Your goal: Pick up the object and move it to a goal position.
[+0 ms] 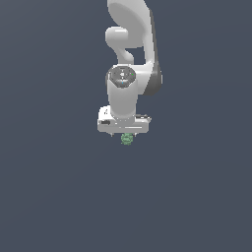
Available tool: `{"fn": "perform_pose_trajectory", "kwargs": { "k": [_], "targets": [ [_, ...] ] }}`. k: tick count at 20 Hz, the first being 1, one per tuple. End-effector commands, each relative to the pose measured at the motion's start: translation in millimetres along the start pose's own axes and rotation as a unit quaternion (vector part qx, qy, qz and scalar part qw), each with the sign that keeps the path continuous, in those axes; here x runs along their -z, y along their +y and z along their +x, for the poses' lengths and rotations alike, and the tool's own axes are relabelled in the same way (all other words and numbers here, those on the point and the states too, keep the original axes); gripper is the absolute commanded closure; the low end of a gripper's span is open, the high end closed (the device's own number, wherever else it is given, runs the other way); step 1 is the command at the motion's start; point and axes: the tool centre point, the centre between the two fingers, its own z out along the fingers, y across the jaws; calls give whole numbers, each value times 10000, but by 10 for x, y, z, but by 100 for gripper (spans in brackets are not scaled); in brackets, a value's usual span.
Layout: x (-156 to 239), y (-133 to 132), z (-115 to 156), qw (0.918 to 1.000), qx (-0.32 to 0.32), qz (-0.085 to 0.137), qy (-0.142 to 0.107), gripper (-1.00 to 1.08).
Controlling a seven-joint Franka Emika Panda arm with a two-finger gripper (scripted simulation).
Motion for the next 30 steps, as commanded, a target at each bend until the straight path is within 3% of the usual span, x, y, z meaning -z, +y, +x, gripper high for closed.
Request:
{"fn": "perform_pose_trajectory", "kwargs": {
  "k": [1,11,21,30],
  "targets": [
    [0,0,0,10000,0,0,0,-92],
    [40,244,-14,9999,73,-105,-63,-92],
    [-87,146,-90,9999,-84,-69,5,-92],
    [-393,-63,-326,9986,-507,15,172,-92]
  ]
}}
